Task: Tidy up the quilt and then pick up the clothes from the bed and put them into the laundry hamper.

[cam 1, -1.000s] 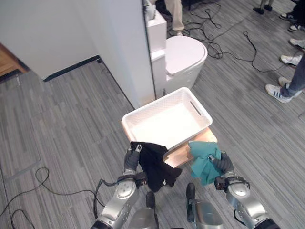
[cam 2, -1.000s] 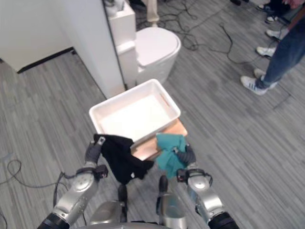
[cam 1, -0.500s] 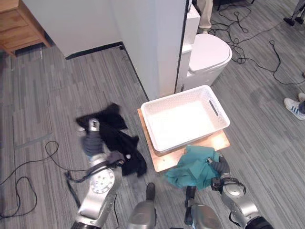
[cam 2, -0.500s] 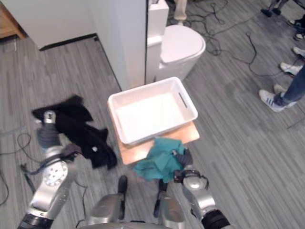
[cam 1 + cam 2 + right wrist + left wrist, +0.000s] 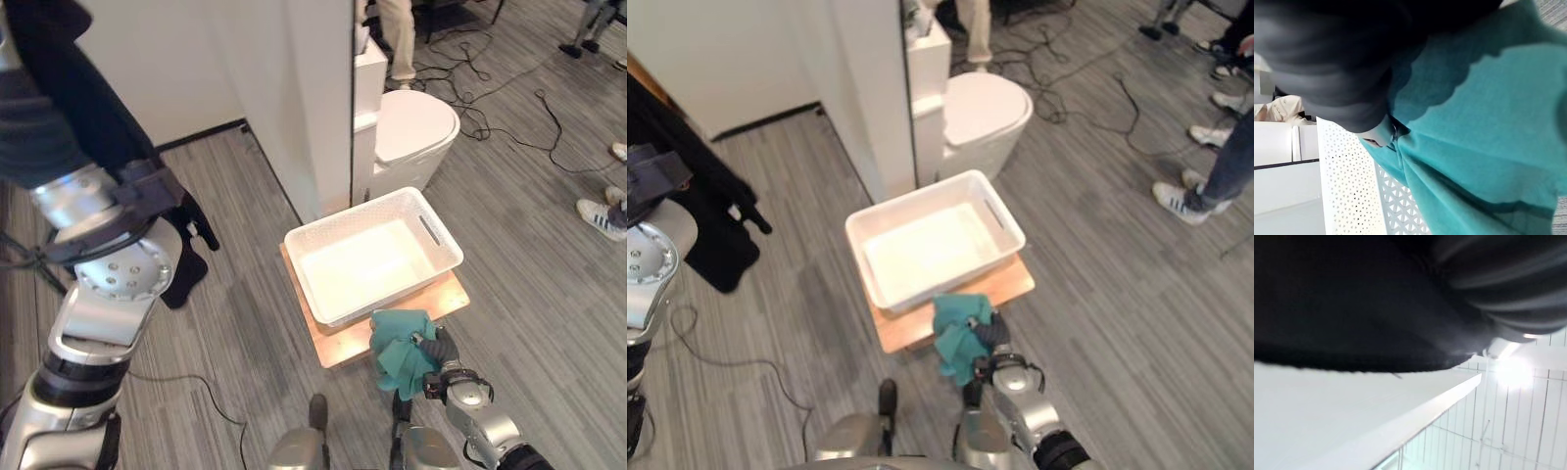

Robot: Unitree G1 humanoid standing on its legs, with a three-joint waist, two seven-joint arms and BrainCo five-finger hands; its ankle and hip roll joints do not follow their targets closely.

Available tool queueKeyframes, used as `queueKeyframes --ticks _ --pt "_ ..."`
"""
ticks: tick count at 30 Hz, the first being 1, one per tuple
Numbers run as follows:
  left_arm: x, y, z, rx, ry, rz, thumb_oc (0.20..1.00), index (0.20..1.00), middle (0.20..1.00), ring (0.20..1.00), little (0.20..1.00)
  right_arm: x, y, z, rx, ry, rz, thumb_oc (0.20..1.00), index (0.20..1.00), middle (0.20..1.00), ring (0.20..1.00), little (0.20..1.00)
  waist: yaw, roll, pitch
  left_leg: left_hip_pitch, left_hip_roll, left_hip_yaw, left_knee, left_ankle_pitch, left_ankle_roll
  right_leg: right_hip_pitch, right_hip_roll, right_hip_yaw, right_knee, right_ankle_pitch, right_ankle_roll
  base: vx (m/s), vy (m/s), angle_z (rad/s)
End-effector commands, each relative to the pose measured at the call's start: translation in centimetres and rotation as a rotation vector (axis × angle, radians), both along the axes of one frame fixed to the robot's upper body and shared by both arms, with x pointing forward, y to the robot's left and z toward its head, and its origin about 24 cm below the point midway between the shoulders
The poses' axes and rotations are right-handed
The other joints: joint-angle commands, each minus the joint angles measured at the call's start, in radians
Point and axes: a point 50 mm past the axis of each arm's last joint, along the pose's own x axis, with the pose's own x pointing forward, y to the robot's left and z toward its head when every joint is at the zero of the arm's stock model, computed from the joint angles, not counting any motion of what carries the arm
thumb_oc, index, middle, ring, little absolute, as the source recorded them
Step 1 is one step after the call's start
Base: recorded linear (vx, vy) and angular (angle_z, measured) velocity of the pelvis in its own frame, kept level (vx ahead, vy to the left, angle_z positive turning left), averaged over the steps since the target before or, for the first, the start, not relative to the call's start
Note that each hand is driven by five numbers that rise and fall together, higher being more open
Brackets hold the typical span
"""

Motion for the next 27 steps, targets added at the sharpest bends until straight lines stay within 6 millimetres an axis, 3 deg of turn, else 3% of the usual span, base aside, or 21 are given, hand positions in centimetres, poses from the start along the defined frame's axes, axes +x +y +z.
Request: queueKeyframes --ticks 1,2,10,19,27 --pt "2.4 0.2 1.0 0.012 0.120 0.098 0.200 0.200 0.200 0.200 0.200 0.8 0.1 1.3 -0.063 -0.062 0.117 0.200 0.200 0.200 0.200 0.200 -0.036 0.054 -0.076 0.001 0.039 0.020 0.000 -0.065 -0.012 -0.036 -0.018 0.059 0.078 -0.097 0.063 0.16 0.262 -0.42" --pt "4.4 1.2 1.8 -0.016 0.190 0.180 0.200 0.200 0.200 0.200 0.200 0.7 -0.3 1.2 -0.094 -0.039 0.162 0.200 0.200 0.200 0.200 0.200 -0.077 0.077 -0.083 0.013 0.037 0.047 -0.002 -0.064 -0.014 -0.037 -0.023 0.082 0.081 -0.099 0.067 0.11 0.170 -0.33" --pt "9.5 5.4 2.8 -0.035 0.387 0.424 0.200 0.200 0.200 0.200 0.200 0.5 -1.2 1.5 -0.156 0.003 0.223 0.200 0.200 0.200 0.200 0.200 -0.154 0.128 -0.083 0.032 0.028 0.112 -0.006 -0.068 -0.014 -0.050 -0.028 0.128 0.083 -0.105 0.074 0.08 0.114 -0.32" --pt "10.7 8.0 2.0 -0.026 0.487 0.515 0.200 0.200 0.200 0.200 0.200 1.0 -1.8 1.7 -0.169 -0.019 0.210 0.200 0.200 0.200 0.200 0.200 -0.155 0.124 -0.063 0.014 0.023 0.112 -0.004 -0.073 -0.009 -0.071 -0.022 0.137 0.093 -0.115 0.067 -0.01 0.022 -0.07" --pt "10.1 7.1 3.1 0.046 0.453 0.519 0.200 0.200 0.200 0.200 0.200 1.5 -1.6 1.9 -0.160 -0.045 0.187 0.200 0.200 0.200 0.200 0.200 -0.126 0.099 -0.041 -0.006 0.023 0.091 0.006 -0.079 -0.005 -0.083 -0.017 0.130 0.107 -0.125 0.063 -0.02 -0.011 0.04"
